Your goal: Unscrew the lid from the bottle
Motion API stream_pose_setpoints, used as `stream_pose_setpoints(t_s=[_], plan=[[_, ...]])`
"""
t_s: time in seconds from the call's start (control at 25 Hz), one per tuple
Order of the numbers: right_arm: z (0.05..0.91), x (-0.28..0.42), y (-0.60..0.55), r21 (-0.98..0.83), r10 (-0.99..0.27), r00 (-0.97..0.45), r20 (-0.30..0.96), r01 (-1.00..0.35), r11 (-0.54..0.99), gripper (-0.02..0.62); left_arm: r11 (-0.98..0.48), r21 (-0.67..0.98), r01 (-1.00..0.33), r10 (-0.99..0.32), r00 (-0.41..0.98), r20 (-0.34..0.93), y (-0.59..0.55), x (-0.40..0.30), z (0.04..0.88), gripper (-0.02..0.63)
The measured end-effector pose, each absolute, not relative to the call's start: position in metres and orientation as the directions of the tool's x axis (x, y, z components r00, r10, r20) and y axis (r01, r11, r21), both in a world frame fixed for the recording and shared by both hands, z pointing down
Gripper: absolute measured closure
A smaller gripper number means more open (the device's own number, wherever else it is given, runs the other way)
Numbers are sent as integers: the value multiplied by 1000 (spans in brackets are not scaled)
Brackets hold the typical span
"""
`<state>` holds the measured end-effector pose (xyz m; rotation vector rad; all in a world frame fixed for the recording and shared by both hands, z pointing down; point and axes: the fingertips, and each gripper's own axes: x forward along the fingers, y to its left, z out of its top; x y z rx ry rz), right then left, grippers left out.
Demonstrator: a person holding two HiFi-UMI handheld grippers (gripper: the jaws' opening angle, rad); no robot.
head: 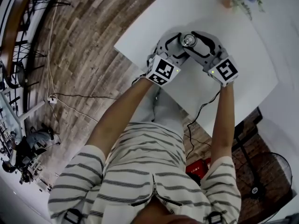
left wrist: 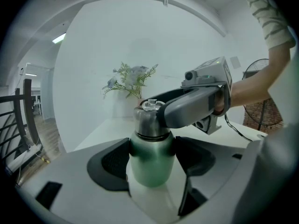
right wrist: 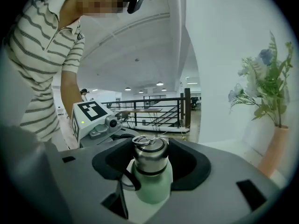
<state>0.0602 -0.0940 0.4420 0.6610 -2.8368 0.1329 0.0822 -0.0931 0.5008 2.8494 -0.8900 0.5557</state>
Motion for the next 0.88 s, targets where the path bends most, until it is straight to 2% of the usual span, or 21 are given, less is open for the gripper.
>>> stream_pose_setpoints(t_s=[0.24, 0.44, 0.64, 0.88], plan=[[445, 59, -90, -22, -285, -910, 301, -306, 952, 344, -827, -21, -562, -528, 764, 372, -92, 81, 501, 299], [446, 60, -89, -8, -224, -919, 325, -240, 971, 345, -830, -22, -558, -524, 765, 376, -92, 82, 502, 299], [446, 61, -88, 25, -225, -909, 352, -231, 973, 345, -831, -30, -556, -524, 763, 378, -92, 83, 502, 299], [447, 59, -89, -14, -268, -893, 361, -292, 956, 339, -830, -25, -557, -524, 764, 377, -92, 81, 501, 299]])
